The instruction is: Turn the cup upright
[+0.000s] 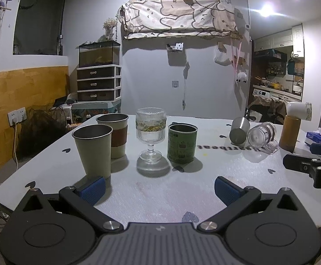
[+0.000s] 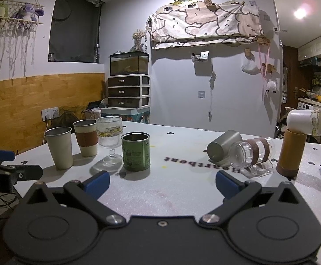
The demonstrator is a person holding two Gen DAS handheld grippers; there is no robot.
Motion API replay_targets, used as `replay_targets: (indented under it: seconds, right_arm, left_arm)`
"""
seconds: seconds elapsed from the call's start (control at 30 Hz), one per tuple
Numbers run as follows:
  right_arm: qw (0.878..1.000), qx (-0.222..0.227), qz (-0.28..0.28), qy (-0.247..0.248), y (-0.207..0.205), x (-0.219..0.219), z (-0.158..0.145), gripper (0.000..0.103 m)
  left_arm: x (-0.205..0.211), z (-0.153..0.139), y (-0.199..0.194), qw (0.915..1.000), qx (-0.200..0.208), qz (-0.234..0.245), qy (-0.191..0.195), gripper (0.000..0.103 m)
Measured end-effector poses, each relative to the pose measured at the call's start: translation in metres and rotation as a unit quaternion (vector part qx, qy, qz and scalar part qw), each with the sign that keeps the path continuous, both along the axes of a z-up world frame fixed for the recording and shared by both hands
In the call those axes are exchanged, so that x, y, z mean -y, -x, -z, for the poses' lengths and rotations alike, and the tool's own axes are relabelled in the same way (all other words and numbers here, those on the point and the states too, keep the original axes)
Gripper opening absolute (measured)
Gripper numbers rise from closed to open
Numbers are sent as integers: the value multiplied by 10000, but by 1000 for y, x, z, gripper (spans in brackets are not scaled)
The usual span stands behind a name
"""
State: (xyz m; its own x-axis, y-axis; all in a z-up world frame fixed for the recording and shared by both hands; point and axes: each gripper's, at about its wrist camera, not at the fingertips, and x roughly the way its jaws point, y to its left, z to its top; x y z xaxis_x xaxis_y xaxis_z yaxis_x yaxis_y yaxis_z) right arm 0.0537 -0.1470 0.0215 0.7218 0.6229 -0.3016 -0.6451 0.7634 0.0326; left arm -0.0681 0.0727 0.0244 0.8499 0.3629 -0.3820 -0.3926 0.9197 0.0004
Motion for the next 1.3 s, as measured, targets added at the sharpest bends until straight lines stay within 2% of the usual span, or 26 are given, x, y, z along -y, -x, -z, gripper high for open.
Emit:
replay_targets:
  seconds: [1.3]
  right_arm:
    - [10000, 22, -11, -9, 7, -2, 0, 103]
  left_arm:
    - [-1, 1, 2, 10000, 18, -17, 42, 103]
